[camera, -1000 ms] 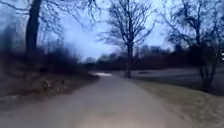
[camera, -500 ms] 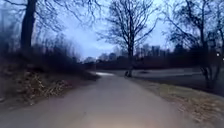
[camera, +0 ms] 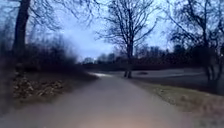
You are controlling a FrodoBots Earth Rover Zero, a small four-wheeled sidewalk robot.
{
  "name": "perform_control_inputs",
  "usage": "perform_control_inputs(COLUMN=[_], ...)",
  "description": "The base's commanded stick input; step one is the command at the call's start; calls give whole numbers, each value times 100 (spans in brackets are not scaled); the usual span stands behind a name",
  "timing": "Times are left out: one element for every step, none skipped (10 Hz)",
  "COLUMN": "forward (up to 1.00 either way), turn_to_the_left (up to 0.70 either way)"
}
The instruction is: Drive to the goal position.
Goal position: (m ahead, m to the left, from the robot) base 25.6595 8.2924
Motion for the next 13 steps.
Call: perform_control_inputs(forward=[100,100,100,100,100,100,100,100,100,100,100,100,100], turn_to_the_left=[0,0,0,0,0,0,0,0,3,28,40,40,32])
